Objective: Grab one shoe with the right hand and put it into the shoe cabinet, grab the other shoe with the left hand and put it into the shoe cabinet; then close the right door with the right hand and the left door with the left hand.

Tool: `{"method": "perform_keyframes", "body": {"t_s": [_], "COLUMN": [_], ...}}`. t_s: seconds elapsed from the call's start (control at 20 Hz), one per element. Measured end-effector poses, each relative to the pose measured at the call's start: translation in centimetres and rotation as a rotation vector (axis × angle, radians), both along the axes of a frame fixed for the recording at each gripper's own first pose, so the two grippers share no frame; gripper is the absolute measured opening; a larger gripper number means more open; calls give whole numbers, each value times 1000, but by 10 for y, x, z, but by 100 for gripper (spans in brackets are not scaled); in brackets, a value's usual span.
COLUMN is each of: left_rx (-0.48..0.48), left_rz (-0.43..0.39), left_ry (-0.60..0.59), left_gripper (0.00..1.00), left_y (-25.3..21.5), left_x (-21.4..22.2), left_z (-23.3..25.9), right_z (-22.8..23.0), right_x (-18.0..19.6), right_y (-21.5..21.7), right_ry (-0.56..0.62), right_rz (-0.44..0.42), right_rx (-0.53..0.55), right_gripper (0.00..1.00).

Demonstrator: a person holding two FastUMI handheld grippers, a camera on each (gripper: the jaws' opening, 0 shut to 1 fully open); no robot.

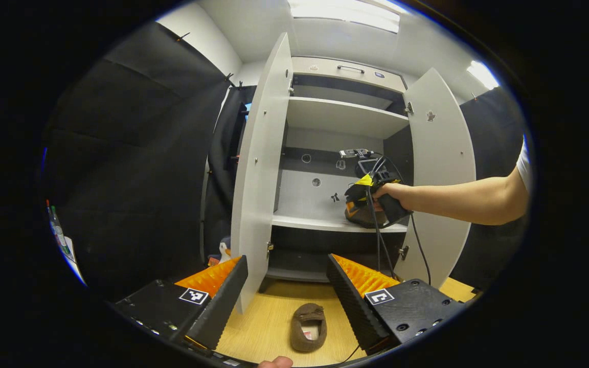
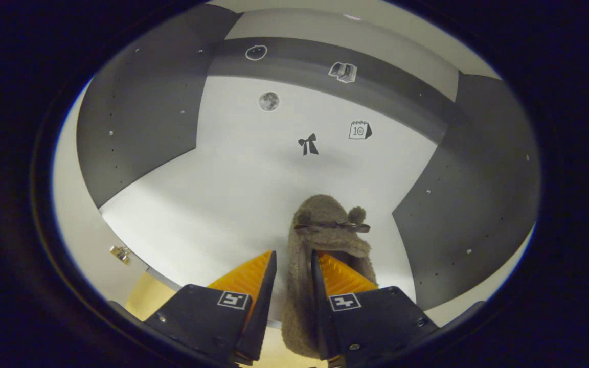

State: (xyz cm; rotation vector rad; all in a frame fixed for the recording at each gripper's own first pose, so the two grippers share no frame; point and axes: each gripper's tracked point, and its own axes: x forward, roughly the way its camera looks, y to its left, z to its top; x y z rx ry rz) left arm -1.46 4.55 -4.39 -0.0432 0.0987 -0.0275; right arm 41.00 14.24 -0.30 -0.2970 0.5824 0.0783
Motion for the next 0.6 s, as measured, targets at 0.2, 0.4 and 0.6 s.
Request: {"method": "perform_keyframes", "body": {"t_s": [0.2,0.4,0.6], "left_rx": [0,-24,-36], "left_rz": [-19,-71,-130], "left_ry": [-15,14,25], "left_gripper": [95,95,95], "left_y": [-4,-21,-37], "left_x": [1,6,14], "left_z": [2,-6,-9], "right_z": [43,72,67], "right_x": [-67,-156,-227], "right_y": [2,10,-18], "right_ry": [-107,-272,-401], "right_rz": [68,139,87], "right_rx": [98,273,374], "right_gripper": [50,64,70]}}
